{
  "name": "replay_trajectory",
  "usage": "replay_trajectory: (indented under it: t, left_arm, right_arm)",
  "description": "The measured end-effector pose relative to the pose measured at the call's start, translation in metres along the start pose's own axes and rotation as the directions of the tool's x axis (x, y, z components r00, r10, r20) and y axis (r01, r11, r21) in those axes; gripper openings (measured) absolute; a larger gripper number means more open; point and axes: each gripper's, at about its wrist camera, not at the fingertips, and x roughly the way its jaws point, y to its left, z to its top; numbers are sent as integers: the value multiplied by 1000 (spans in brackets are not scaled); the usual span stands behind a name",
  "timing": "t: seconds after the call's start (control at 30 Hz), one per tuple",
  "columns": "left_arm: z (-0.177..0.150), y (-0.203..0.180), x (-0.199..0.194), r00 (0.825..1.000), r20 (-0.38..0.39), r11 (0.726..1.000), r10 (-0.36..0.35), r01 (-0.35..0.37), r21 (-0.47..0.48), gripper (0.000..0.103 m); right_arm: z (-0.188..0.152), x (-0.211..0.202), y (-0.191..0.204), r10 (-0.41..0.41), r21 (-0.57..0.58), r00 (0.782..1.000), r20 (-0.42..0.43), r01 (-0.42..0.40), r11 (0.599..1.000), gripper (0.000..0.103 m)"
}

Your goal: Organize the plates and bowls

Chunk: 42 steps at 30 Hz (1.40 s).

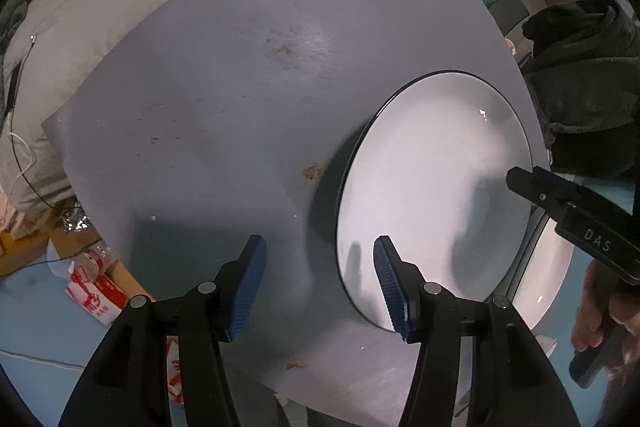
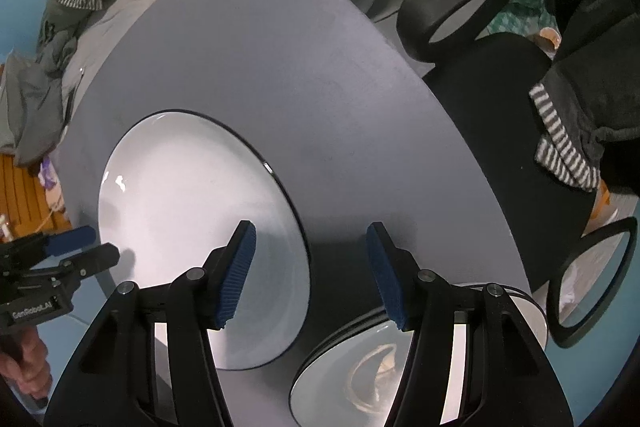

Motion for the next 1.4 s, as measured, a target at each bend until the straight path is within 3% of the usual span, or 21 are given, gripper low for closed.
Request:
replay_trajectory:
  t: [0.33, 0.47, 0.57, 0.73, 0.8, 1.23, 1.4]
  left_arm:
    - [7, -7, 12, 1000, -25, 1000, 12, -12, -6, 57]
    - [10, -8, 13, 1000, -29, 1000, 12, -12, -1, 56]
    - [12, -9, 14, 999, -34, 1000, 12, -12, -4, 48]
    - [13, -14, 16, 999, -40, 1000, 10, -10, 16, 34]
    - [13, -16, 17, 999, -41, 999, 20, -19, 30, 30]
    - [13, -20, 16, 999, -44, 998, 8, -5, 60, 24]
    - [15, -14, 16, 999, -43, 999, -20, 21, 29, 22]
  right_arm:
    - [2, 9, -5, 1, 12, 1000, -21, -1, 1000, 57]
    - [4, 14, -3, 10, 5, 999, -48, -10, 1000, 46]
    - [3, 15, 0, 7, -8, 999, -48, -7, 1000, 45]
    - [4, 16, 2, 34, -7, 997, -65, -34, 999, 32]
    - [4, 18, 2, 37, -7, 997, -69, -38, 999, 31]
    - [4, 20, 6, 34, -9, 997, -69, -34, 999, 28]
    - [4, 20, 2, 45, 31, 996, -79, -43, 999, 25]
